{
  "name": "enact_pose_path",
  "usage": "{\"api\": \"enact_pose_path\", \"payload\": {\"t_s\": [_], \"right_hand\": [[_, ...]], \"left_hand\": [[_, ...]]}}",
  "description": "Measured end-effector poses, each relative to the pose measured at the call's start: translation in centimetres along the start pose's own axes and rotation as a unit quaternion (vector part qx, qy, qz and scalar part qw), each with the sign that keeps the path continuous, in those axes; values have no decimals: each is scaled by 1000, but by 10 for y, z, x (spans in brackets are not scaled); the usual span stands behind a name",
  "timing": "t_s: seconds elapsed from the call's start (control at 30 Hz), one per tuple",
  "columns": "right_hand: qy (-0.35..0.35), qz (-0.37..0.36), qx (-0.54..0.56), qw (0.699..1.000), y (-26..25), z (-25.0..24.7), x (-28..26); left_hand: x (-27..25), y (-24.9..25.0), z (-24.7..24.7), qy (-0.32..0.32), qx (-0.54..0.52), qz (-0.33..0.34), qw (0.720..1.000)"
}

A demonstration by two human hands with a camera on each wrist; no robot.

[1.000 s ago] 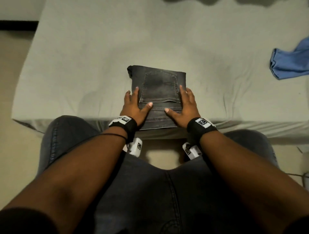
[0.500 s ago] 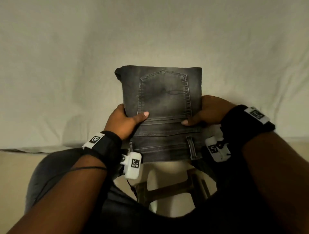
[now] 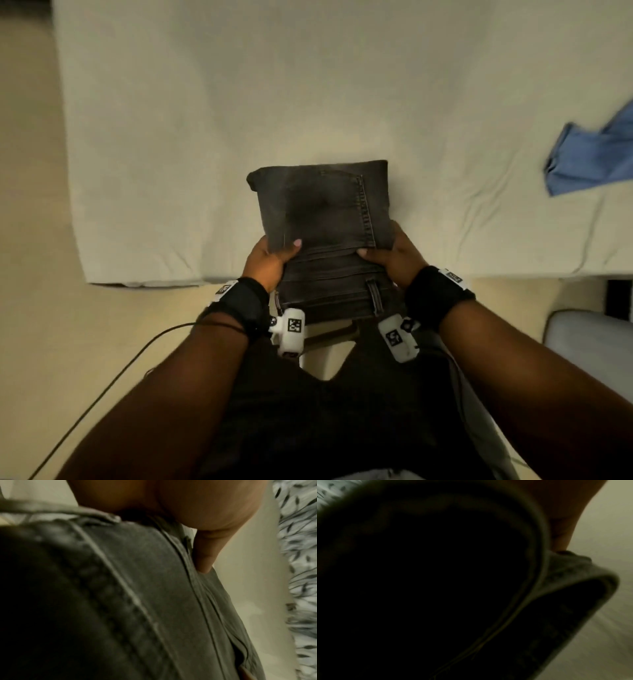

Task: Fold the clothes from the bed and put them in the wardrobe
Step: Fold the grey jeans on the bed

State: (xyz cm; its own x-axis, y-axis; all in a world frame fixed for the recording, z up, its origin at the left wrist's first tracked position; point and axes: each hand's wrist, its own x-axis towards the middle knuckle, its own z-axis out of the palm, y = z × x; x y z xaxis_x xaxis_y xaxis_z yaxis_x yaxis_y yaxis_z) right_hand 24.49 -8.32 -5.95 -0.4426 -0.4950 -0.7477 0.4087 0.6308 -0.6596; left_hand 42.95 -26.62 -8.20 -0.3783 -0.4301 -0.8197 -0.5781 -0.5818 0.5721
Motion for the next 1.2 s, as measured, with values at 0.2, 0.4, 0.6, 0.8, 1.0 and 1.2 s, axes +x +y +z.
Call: {"api": "enact_pose_path", "payload": {"t_s": [0.2, 0.4, 0.6, 0.8, 1.0, 1.2], "right_hand": [[30, -88, -34, 995, -149, 64, -86], [-12, -125, -28, 992, -226, 159, -121], [-106, -179, -31, 978, -262, 237, -128], [-288, -213, 37, 933, -309, 290, -151], [-381, -231, -101, 889, -337, 364, -191], [-396, -255, -120, 874, -352, 476, -214]], "left_hand": [[-115, 103, -87, -58, -71, 112, 990], [-176, 151, -204, -74, -36, 200, 976], [-223, 142, -272, 43, -130, 228, 964], [-284, 139, -297, 106, -334, 324, 879], [-338, 115, -362, 128, -308, 379, 863], [-367, 96, -457, 170, -307, 412, 841]]}}
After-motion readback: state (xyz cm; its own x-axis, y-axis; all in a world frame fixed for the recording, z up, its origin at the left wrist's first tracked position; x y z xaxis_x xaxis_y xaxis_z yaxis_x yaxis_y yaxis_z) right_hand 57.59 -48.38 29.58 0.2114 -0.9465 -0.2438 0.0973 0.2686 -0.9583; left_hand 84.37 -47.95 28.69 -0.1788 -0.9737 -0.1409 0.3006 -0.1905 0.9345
